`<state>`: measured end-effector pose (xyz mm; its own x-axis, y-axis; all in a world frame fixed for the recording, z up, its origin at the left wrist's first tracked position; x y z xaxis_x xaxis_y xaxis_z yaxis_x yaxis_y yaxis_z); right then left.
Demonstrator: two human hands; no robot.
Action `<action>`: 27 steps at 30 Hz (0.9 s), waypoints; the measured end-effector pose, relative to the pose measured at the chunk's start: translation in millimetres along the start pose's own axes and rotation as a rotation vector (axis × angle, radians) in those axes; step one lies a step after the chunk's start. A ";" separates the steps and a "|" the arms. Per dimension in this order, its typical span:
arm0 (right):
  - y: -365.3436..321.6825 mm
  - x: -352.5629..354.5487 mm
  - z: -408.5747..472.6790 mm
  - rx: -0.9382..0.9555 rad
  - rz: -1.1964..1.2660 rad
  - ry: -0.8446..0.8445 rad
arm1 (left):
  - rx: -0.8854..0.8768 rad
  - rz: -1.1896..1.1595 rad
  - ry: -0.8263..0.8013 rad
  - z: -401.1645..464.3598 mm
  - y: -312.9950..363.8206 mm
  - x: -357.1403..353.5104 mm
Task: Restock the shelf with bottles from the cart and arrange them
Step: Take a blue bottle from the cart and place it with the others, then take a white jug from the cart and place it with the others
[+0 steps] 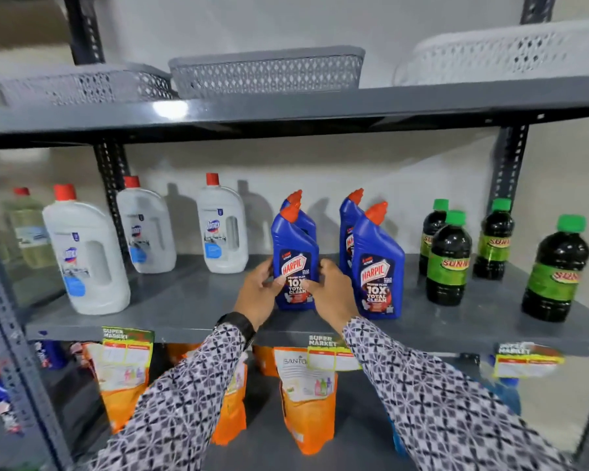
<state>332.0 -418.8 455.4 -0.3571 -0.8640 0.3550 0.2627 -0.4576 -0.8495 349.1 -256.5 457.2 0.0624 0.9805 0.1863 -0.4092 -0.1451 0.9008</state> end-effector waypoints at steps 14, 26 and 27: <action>-2.0 -8.4 -87.5 0.400 -0.085 0.056 | -0.068 0.010 0.227 -91.8 -1.7 45.0; 83.5 -296.7 -259.2 0.303 -0.316 -1.139 | 0.691 0.075 0.715 -373.2 -253.9 190.9; 97.3 -323.9 -272.5 0.261 -0.368 -1.245 | 0.788 0.056 0.744 -397.3 -276.0 206.0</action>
<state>228.9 -126.2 151.3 0.5747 -0.2315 0.7849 0.5419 -0.6111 -0.5770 113.2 38.2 91.1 -0.6140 0.7662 0.1896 0.3221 0.0240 0.9464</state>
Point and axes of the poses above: each hand's wrist, its own z-axis towards the middle knuckle, its own x-axis out of the back of the hand, y = z × x, the point moved 2 cm from there along z, towards the middle knuckle, and after that the axes turned 3 degrees about z, right-handed, at the moved point
